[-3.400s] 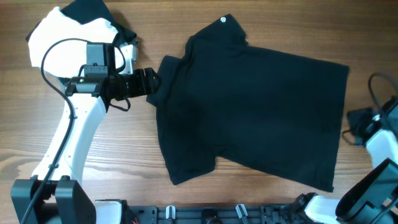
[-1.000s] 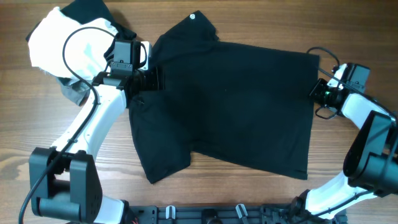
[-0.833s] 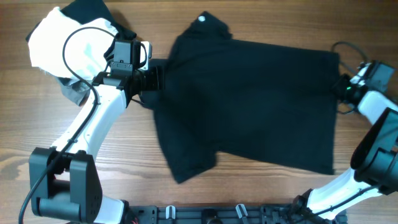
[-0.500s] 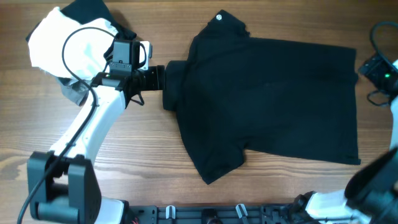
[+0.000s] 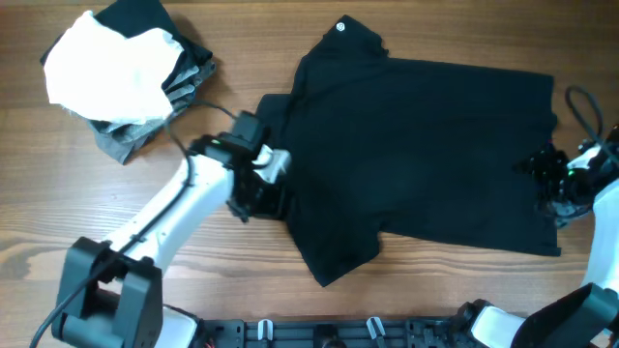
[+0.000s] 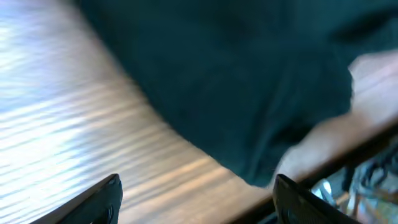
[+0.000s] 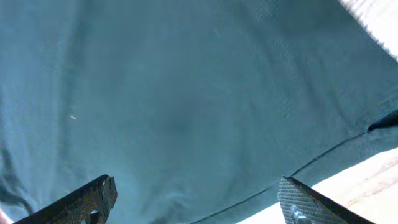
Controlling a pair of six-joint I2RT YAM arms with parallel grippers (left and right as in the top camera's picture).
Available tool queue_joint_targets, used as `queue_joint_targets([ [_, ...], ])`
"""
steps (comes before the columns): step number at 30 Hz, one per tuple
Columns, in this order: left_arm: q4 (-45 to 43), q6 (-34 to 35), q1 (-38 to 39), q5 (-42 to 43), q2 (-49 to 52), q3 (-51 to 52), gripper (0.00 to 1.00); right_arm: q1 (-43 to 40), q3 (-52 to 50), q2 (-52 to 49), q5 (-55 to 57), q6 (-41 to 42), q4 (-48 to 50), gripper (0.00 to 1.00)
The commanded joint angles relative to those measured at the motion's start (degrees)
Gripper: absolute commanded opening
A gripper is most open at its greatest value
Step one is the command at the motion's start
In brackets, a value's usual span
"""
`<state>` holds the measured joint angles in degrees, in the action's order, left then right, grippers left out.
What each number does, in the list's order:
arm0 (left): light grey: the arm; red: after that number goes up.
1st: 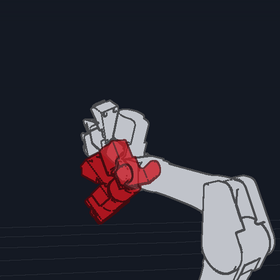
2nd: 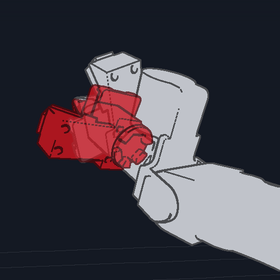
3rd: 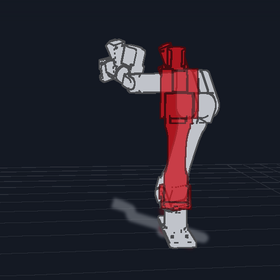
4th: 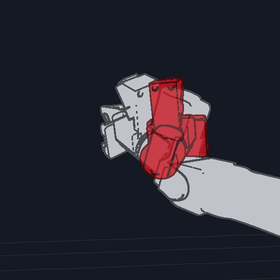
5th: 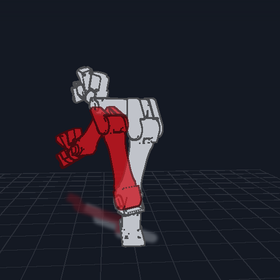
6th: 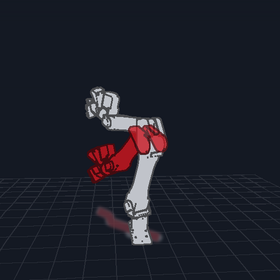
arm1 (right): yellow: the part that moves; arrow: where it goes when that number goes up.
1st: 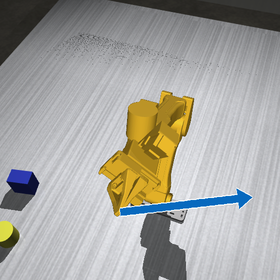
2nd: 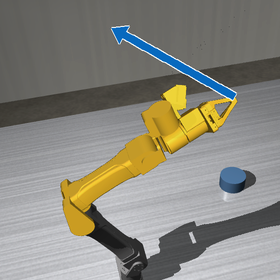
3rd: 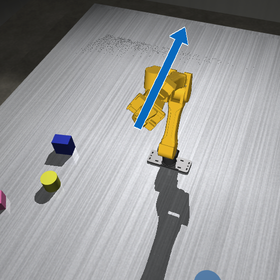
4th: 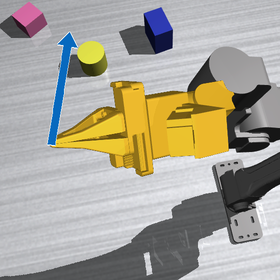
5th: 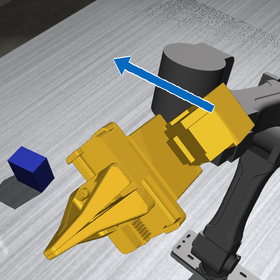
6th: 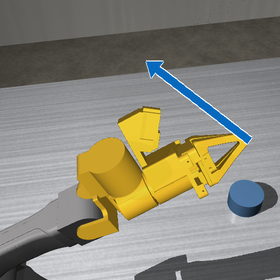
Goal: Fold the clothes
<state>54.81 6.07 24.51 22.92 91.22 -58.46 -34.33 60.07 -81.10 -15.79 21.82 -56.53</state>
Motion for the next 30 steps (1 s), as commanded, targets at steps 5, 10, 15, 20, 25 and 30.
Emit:
queue_joint_targets([
  [5, 0.33, -1.09, 17.35, 2.12, 4.44, 0.52, 0.84, -0.04, -4.7, -0.46, -0.74, 0.81, 3.41, 0.89],
  [10, 1.01, 3.41, 21.55, 4.33, 15.58, 0.5, 0.82, -0.04, -4.7, -0.46, -0.55, 0.66, 3.85, 0.89],
  [15, -0.81, 3.19, 24.9, 3.76, 16.9, 0.48, 0.69, -0.04, -4.7, -0.46, -0.52, 0.68, 3.82, 0.89],
  [20, 1.75, 3.23, 23.06, 2.97, 16.24, -0.55, 0.05, -0.04, -4.72, -0.46, 4.26, 0.81, 2.38, 0.89],
  [25, 2.73, 3.65, 19.28, -0.31, 10.84, -3.96, 0.04, -0.04, -6.47, -2.51, 4.26, 0.83, 3.37, 0.9],
  [30, 2.56, 3.63, 17.64, -0.5, 4.74, -4.74, 0.04, -1.7, -7.23, -10.51, 10.23, 1.64, 3.89, 0.89],
])
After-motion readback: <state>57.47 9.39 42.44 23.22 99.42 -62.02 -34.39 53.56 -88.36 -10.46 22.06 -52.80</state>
